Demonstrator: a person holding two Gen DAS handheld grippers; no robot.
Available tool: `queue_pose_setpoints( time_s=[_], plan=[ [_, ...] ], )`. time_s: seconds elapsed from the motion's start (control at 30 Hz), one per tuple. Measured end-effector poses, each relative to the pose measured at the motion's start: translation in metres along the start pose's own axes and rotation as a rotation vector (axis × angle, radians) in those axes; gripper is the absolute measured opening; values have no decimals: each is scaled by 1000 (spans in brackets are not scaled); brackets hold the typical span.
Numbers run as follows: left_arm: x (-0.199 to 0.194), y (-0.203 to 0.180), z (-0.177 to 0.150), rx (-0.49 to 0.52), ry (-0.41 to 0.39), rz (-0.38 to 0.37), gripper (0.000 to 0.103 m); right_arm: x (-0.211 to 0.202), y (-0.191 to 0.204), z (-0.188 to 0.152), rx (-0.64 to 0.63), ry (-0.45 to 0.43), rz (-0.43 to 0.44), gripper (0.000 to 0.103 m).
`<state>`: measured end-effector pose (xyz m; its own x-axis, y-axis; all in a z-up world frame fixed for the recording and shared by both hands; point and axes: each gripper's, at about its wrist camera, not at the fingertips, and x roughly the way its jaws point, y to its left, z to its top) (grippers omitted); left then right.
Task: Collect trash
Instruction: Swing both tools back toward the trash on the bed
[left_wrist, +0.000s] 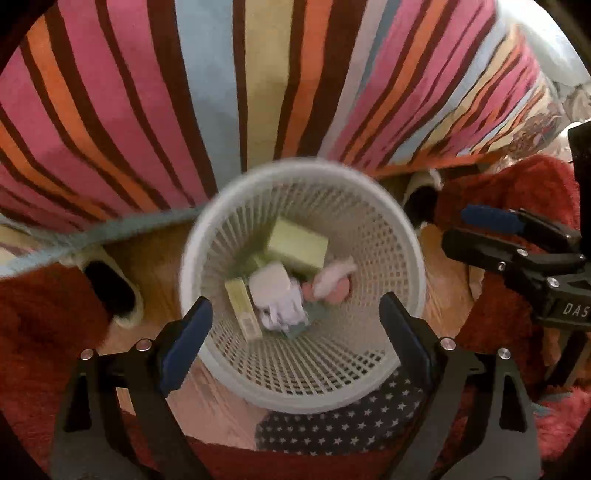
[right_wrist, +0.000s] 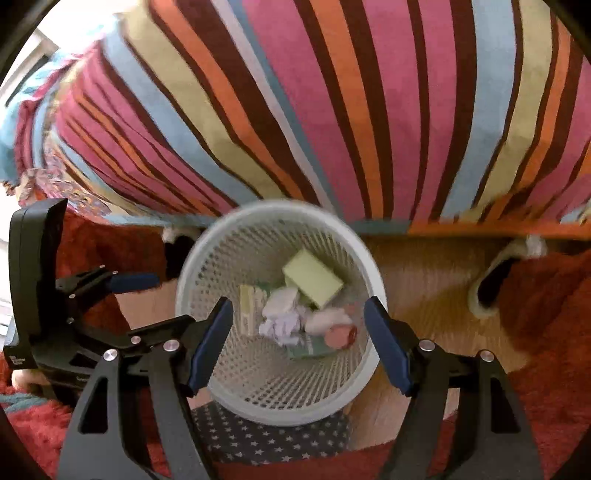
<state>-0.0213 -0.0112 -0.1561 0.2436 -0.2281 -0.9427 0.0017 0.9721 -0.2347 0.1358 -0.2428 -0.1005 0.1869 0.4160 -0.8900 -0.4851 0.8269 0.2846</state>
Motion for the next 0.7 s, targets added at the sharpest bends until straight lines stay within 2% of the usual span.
queue_pose_setpoints(
  time_s=[0.07,0.17,0.27,0.4,0.43,0.53,0.6,0.7],
  plan=[
    [-26,-1,6,21,-65,20,89,-24,5,8,-25,-83,8,70],
    [-72,10,28,-5,-157,-12,89,-65,11,32,-58,-221,20,70],
    [-123,28,70,-22,-283,-2,89,-97,18,73,-119,-367,-26,70],
    [-173,51,148,-4,-463,134,89,-113,17,149,-107,-508,-54,70],
    [-181,58,180,-14,-507,167,89,-112,17,172,-103,-537,-51,70],
    [-184,71,247,-28,-548,213,89,-99,21,230,-82,-567,-62,70],
    [-173,78,300,-48,-551,291,89,-86,21,262,-65,-573,-83,70],
    [-158,87,349,-69,-536,318,89,-66,17,300,-26,-551,-96,70]
  ],
)
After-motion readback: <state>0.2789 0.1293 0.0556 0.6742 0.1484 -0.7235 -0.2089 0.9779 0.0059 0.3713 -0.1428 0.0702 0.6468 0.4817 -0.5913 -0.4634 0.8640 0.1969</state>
